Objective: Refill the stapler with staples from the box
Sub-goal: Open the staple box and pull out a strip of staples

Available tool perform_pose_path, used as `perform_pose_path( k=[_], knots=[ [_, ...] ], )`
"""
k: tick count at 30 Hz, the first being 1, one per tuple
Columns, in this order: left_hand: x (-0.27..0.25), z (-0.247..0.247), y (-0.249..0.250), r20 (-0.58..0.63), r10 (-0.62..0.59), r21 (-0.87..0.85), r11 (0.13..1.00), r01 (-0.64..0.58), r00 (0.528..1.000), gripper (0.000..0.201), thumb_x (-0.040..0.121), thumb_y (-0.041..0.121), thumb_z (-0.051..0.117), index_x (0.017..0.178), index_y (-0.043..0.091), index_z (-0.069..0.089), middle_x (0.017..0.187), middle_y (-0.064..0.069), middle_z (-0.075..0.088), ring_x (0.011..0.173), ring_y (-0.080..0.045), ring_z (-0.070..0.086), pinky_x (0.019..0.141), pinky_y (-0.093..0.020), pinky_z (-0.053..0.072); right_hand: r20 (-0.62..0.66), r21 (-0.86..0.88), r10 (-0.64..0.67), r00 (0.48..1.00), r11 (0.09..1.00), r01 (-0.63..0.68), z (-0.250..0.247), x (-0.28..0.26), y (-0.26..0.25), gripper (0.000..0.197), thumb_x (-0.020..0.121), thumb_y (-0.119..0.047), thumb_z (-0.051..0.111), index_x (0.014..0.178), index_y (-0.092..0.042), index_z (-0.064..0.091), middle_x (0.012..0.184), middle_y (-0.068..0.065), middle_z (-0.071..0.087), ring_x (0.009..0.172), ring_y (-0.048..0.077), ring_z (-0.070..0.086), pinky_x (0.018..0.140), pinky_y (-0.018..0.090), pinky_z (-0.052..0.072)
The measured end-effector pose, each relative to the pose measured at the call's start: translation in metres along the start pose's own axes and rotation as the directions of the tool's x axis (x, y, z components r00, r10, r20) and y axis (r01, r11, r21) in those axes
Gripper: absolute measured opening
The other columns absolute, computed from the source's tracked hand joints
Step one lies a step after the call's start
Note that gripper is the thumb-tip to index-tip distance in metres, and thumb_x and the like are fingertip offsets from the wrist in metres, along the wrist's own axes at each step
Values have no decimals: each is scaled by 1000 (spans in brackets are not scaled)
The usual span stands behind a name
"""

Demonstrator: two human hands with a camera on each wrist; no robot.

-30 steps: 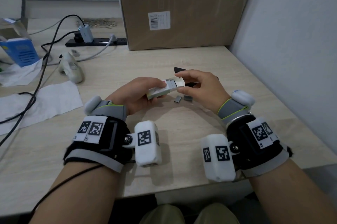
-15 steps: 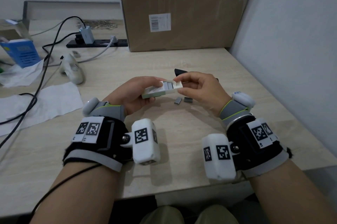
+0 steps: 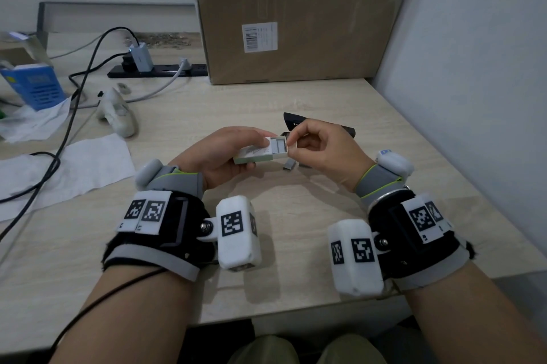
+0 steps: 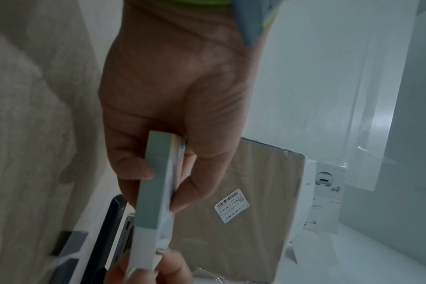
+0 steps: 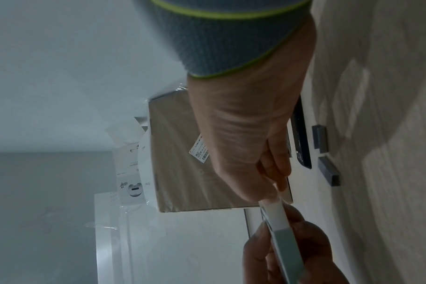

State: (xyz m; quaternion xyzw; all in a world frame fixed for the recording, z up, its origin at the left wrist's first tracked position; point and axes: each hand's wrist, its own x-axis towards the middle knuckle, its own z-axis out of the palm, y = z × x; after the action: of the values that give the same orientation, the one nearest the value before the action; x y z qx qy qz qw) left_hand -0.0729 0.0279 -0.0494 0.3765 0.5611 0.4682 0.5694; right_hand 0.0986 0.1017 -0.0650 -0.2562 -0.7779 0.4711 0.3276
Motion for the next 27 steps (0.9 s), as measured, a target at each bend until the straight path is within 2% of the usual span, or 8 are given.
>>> perform_pose_path(
  k=[5, 8, 10, 12, 14, 18, 24, 27],
  knots=[
    [1, 0, 0, -28, 13, -45, 999, -14, 1000, 22, 88, 11, 49, 99, 12, 67, 83, -3, 61, 64, -9, 54, 43, -14, 43, -39, 115, 3, 999, 993, 1, -1, 1, -1, 24, 78, 5, 67, 88, -17, 61, 87, -1, 62, 74, 11, 58, 73, 24, 51],
    [2, -1, 0, -72, 29, -78, 996, -34, 997, 21, 87, 12, 50, 100, 12, 67, 85, -2, 59, 68, -8, 50, 45, -13, 44, -97, 198, 42, 994, 980, -22, -1, 2, -4, 29, 78, 1, 69, 105, -6, 62, 96, 8, 66, 85, 13, 63, 69, 15, 54],
    [2, 0, -1, -75, 32, -99, 994, -39, 997, 21, 87, 12, 50, 100, 13, 67, 85, -2, 59, 69, -8, 50, 46, -13, 45, -115, 238, 50, 992, 971, -22, -1, 1, -4, 34, 76, 2, 70, 109, 0, 62, 99, 9, 68, 92, 14, 65, 77, 16, 56],
    [3, 1, -1, -73, 35, -101, 994, -43, 997, 20, 87, 11, 50, 97, 13, 68, 84, -2, 59, 69, -8, 50, 47, -14, 46, -115, 267, 49, 992, 964, -17, -1, 1, -5, 33, 75, 4, 71, 107, 3, 63, 99, 9, 69, 94, 16, 66, 86, 21, 56],
    [3, 1, -2, -65, 43, -84, 995, -48, 997, 20, 87, 11, 51, 94, 13, 69, 83, -1, 59, 68, -8, 50, 47, -14, 46, -116, 269, 41, 992, 963, -8, -1, 0, -5, 29, 75, 6, 70, 103, 4, 65, 98, 12, 69, 92, 19, 66, 89, 24, 56],
    [4, 2, -3, -56, 57, -64, 996, -60, 997, 21, 86, 13, 52, 98, 12, 69, 85, -1, 60, 70, -8, 51, 48, -15, 46, -110, 228, 20, 994, 974, 5, -1, -1, -5, 25, 75, 6, 69, 100, 3, 67, 96, 16, 68, 89, 20, 65, 86, 21, 56],
    [4, 2, -3, -44, 60, -38, 997, -61, 997, 20, 86, 13, 51, 95, 14, 69, 85, -1, 60, 73, -8, 51, 49, -14, 46, -109, 139, -4, 994, 990, 19, -1, -2, -5, 17, 76, 0, 71, 93, -1, 72, 89, 14, 71, 86, 17, 67, 86, 25, 55],
    [4, 3, -3, -34, 52, -27, 998, -53, 998, 21, 87, 13, 51, 97, 12, 69, 84, -1, 60, 72, -8, 52, 49, -14, 47, -111, 115, -22, 994, 993, 35, -1, -1, -4, 18, 76, 0, 71, 93, -2, 72, 88, 8, 71, 86, 14, 68, 85, 21, 56]
  ],
)
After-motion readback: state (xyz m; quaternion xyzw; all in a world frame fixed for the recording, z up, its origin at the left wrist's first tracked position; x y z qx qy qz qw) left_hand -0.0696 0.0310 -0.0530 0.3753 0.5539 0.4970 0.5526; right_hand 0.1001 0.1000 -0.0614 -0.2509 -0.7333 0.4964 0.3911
